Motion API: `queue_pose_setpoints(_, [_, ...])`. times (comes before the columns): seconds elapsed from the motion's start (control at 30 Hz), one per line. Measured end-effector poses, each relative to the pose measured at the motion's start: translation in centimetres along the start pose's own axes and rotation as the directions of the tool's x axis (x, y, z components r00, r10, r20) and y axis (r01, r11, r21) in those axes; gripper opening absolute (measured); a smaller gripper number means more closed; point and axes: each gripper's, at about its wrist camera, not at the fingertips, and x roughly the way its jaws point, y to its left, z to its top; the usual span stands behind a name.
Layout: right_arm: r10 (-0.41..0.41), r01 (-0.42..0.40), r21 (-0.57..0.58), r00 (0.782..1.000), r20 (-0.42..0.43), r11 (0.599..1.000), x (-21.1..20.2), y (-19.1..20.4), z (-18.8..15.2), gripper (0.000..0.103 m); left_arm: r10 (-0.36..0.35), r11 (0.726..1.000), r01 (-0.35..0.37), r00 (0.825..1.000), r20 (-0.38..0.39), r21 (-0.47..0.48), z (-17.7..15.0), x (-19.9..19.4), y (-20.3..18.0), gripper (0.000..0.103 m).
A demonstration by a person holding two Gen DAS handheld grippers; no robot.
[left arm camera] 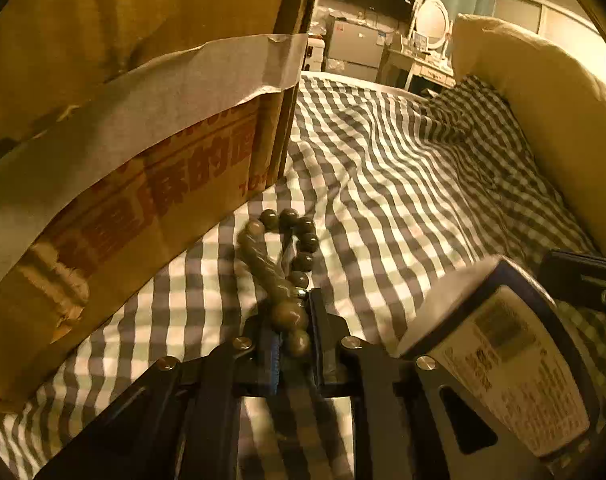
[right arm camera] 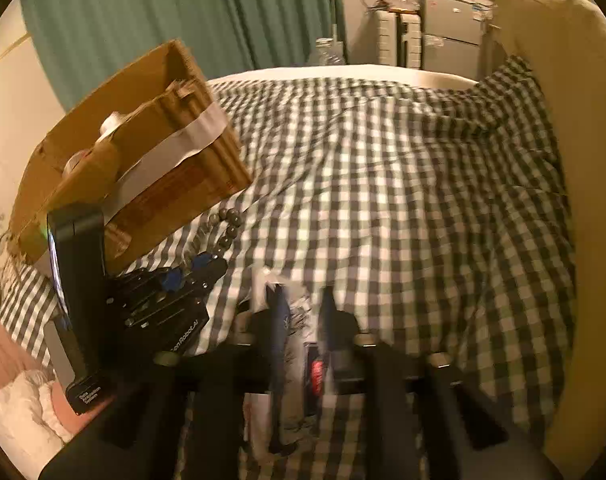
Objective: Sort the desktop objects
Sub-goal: 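Grasp the bead bracelet with the left tool while the right tool grasps the tissue packet, then carry the bead bracelet and tissue packet into the box and open both tools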
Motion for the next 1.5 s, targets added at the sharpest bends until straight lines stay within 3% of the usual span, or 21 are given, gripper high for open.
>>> queue_pose_setpoints(0.03, [-0.004,0.004,-0.006,1.0,0.0,1.0,0.0,0.2,-0.2,0.053,-0.002,1.0,0.002,1.0,-0.002,-0.002,-0.2,-0.2,0.1,0.011])
queue_pose_setpoints(0.2, [0.038,-0.036,0.025,0.995,-0.091,0.999,2.3,0.2,-1.6,0.054,-0.018,0.999,0.018,1.0,-0.009,-0.027,-1.4,-2.2,0.4,0.011])
queue_pose_setpoints(0.3, [0.067,-0.064,0.029,0.995,-0.075,0.997,2.0,0.6,-2.0,0.054,-0.019,1.0,0.018,1.0,-0.013,-0.025,-2.2,-3.4,0.4,0.011])
queue_pose_setpoints(0.4, [0.145,-0.144,0.037,0.989,-0.037,0.989,0.9,1.2,-2.7,0.055,-0.028,0.999,0.027,1.0,-0.012,-0.035,-3.2,-4.8,0.8,0.011])
queue_pose_setpoints(0.5, [0.178,-0.175,0.054,0.982,-0.061,0.983,1.0,2.1,-3.8,0.079,-0.029,0.999,0.028,0.999,-0.018,-0.042,-4.0,-5.6,0.9,0.011])
queue_pose_setpoints(0.67, [0.218,-0.212,0.056,0.967,-0.131,0.976,2.4,3.5,-4.9,0.079,-0.041,0.998,0.04,0.999,-0.026,-0.047,-5.2,-6.6,1.0,0.011])
queue_pose_setpoints(0.7, [0.21,-0.205,0.046,0.969,-0.133,0.978,2.6,3.8,-5.0,0.076,-0.037,0.998,0.035,0.999,-0.027,-0.043,-5.5,-6.8,1.0,0.011])
queue_pose_setpoints(0.77, [0.203,-0.2,0.031,0.968,-0.147,0.979,2.9,4.2,-5.4,0.055,-0.033,0.998,0.031,0.999,-0.03,-0.047,-5.8,-7.1,1.2,0.011])
queue_pose_setpoints(0.8, [0.21,-0.208,0.029,0.965,-0.156,0.978,3.3,4.2,-5.3,0.034,-0.032,0.998,0.031,0.999,-0.031,-0.055,-6.0,-7.3,1.5,0.011])
queue_pose_setpoints(0.83, [0.206,-0.206,0.017,0.964,-0.167,0.978,3.6,4.5,-5.5,0.021,-0.034,0.997,0.032,0.999,-0.031,-0.064,-6.2,-7.5,1.8,0.011])
queue_pose_setpoints(1.0, [0.155,-0.16,-0.039,0.981,-0.114,0.986,2.2,5.3,-5.8,0.006,-0.026,0.996,0.025,1.0,-0.004,-0.081,-6.5,-9.0,2.6,0.011])
queue_pose_setpoints(1.37, [0.125,-0.126,0.001,0.991,0.041,0.992,-3.3,5.1,-6.7,0.004,-0.042,0.999,0.044,0.993,0.11,-0.012,-6.0,-14.3,1.2,0.011])
queue_pose_setpoints(1.5, [0.132,-0.136,0.026,0.986,0.104,0.99,-5.7,4.9,-6.0,0.004,-0.038,0.999,0.036,0.988,0.152,0.012,-5.3,-16.2,0.8,0.011])
